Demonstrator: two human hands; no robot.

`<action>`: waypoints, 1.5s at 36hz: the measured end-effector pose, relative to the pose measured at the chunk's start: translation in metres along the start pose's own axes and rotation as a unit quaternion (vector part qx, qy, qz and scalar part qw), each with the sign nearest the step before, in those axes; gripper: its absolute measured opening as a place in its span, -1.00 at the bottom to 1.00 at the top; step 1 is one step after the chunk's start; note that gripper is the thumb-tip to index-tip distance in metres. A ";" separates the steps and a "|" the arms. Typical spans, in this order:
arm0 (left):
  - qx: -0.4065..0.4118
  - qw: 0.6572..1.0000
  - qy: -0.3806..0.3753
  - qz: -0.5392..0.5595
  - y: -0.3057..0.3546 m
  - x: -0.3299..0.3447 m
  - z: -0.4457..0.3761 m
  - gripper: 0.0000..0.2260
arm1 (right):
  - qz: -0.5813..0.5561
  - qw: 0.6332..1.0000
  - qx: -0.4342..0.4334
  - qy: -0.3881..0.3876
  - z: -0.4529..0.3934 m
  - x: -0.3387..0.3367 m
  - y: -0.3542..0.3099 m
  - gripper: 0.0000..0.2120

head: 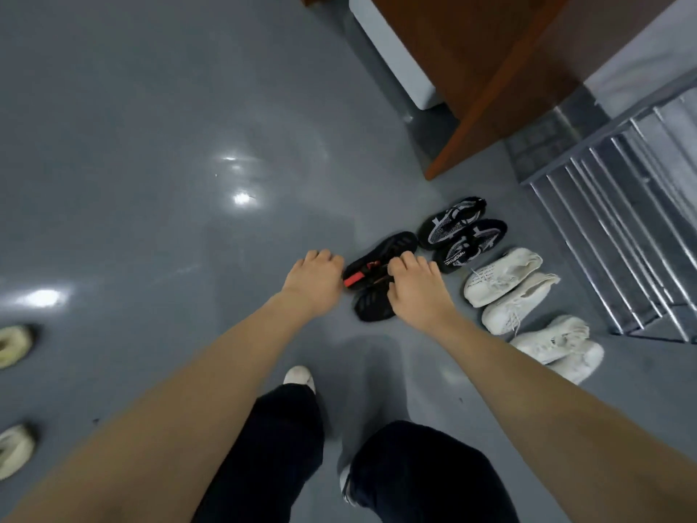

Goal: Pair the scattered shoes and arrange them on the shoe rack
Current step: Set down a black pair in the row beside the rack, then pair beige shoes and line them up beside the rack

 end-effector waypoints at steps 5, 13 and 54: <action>-0.013 0.997 0.020 0.067 -0.013 -0.065 0.093 -0.68 | -0.021 0.999 -0.036 0.012 0.042 -0.085 -0.051 -0.75; -0.052 0.982 0.073 0.166 -0.039 -0.129 0.211 -0.68 | -0.117 0.991 -0.058 0.018 0.091 -0.188 -0.119 -0.81; -0.437 0.732 0.314 0.417 -0.099 0.113 0.723 -0.68 | -0.017 0.856 -0.514 -0.053 0.382 -0.173 -0.501 -0.91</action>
Point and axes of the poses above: each hand's wrist, its own z-axis away from the middle knuckle, its own x-axis out of the palm, y = z × x, the point moved 2 cm from there along -z, towards the middle knuckle, and after that the axes turned 10 degrees about -y, right-handed, at the moved point
